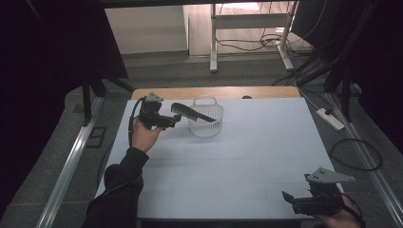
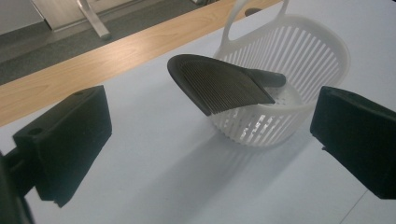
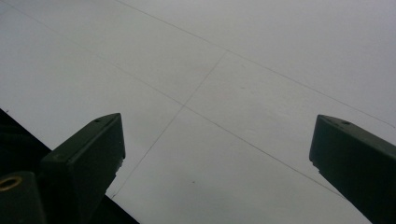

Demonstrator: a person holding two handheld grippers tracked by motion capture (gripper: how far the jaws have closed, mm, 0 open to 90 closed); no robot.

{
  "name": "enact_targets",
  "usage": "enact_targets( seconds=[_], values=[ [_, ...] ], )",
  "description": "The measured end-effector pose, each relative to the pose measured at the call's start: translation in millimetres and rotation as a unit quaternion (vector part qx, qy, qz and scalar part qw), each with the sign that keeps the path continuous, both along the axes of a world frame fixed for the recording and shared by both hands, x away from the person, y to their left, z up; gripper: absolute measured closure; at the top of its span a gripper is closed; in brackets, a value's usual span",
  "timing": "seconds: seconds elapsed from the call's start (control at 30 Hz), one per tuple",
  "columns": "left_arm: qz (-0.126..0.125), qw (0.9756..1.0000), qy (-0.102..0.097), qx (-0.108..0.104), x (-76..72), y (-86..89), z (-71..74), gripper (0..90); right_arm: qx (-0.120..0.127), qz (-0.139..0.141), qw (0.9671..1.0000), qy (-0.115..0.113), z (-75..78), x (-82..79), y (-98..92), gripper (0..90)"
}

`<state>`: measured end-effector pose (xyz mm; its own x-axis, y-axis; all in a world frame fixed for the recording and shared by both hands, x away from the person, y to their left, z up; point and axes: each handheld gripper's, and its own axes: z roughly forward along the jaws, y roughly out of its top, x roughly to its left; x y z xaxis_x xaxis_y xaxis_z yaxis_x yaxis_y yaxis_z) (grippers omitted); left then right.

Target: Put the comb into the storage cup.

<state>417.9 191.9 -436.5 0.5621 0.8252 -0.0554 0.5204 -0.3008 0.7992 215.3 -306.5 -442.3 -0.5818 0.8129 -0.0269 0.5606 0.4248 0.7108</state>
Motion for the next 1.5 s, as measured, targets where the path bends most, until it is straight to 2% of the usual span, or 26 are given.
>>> enact_targets(
  seconds=[0.03,0.17,0.33,0.5,0.73,1.23,1.5],
  values=[
    [-0.001,1.0,-0.008,0.002,-2.5,0.0,0.3,0.0,0.001,-0.003,1.0,0.0,0.1,0.2,-0.5,3.2],
    [-0.003,0.9999,-0.014,-0.004,-6.0,0.1,0.3,0.0,0.005,-0.008,1.0,-0.001,0.6,0.1,-1.5,2.6],
    [-0.01,0.9993,-0.035,-0.01,-12.9,1.5,-0.7,0.0,0.006,-0.009,0.9999,-0.001,0.7,-0.1,-1.7,2.4],
    [-0.014,0.9993,-0.033,-0.01,-15.6,1.2,-3.6,0.0,0.006,-0.008,0.9999,-0.001,0.6,0.0,-1.7,2.4],
    [-0.019,0.9995,-0.02,-0.015,-19.0,2.7,-7.8,0.0,0.007,-0.008,0.9999,-0.003,0.7,-0.4,-1.7,2.4],
    [-0.016,0.9995,-0.006,-0.028,-37.2,13.8,-6.9,0.0,0.014,-0.009,0.9998,-0.009,1.7,-1.4,-3.1,1.5],
    [-0.017,0.9994,-0.004,-0.029,-43.2,14.1,-7.3,0.0,0.019,-0.012,0.9997,-0.007,1.7,-1.0,-3.9,0.8]
  ],
)
